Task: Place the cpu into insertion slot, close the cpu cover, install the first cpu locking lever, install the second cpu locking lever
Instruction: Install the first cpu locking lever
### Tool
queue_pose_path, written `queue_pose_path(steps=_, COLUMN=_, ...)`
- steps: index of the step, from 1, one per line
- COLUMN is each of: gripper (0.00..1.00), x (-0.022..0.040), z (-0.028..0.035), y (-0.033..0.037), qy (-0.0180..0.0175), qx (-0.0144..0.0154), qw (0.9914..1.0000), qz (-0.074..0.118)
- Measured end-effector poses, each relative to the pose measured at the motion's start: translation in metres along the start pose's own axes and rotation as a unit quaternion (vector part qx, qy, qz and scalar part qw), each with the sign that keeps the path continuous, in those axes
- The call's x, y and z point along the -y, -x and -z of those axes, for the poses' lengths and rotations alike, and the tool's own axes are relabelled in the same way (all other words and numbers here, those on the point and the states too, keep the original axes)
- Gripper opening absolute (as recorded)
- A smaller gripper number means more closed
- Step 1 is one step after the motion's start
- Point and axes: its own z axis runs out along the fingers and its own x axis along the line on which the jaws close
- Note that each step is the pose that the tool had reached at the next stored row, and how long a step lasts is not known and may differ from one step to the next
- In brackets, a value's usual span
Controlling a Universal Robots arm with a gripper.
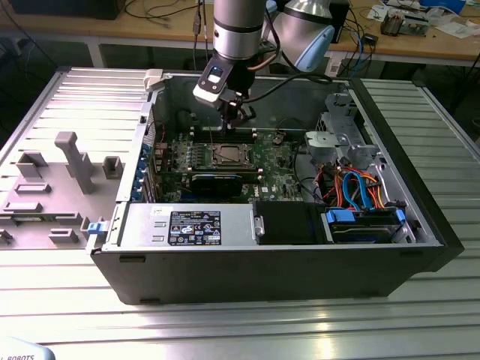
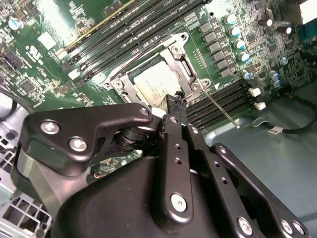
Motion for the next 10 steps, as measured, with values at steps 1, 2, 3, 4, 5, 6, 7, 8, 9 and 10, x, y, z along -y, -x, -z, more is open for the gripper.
queue_pose_path(steps=1, gripper=0.11, x=0.0, z=0.0, y=0.0, qy=-0.0001, qx=0.0001, qw=0.99999, qz=0.005)
queue_pose_path(steps=2, gripper=0.11, x=0.0, z=0.0, y=0.0, qy=-0.0002, qx=0.0001, qw=0.99998, qz=0.007)
queue_pose_path(steps=3, gripper=0.11, x=0.0, z=0.0, y=0.0, qy=-0.0003, qx=0.0002, qw=0.99994, qz=0.011)
queue_pose_path(steps=4, gripper=0.11, x=0.0, z=0.0, y=0.0, qy=-0.0004, qx=0.0002, qw=0.9999, qz=0.014)
queue_pose_path(steps=5, gripper=0.11, x=0.0, z=0.0, y=0.0, qy=-0.0004, qx=0.0002, qw=0.99986, qz=0.016)
queue_pose_path(steps=6, gripper=0.11, x=0.0, z=0.0, y=0.0, qy=-0.0005, qx=0.0003, qw=0.99982, qz=0.019)
queue_pose_path(steps=7, gripper=0.11, x=0.0, z=0.0, y=0.0, qy=-0.0006, qx=0.0004, qw=0.99973, qz=0.023)
queue_pose_path(steps=8, gripper=0.11, x=0.0, z=0.0, y=0.0, qy=-0.0007, qx=0.0004, qw=0.99966, qz=0.026)
queue_pose_path(steps=9, gripper=0.11, x=0.0, z=0.0, y=0.0, qy=-0.0007, qx=0.0004, qw=0.99959, qz=0.029)
queue_pose_path(steps=10, gripper=0.11, x=0.0, z=0.0, y=0.0, qy=-0.0009, qx=0.0005, qw=0.99942, qz=0.034)
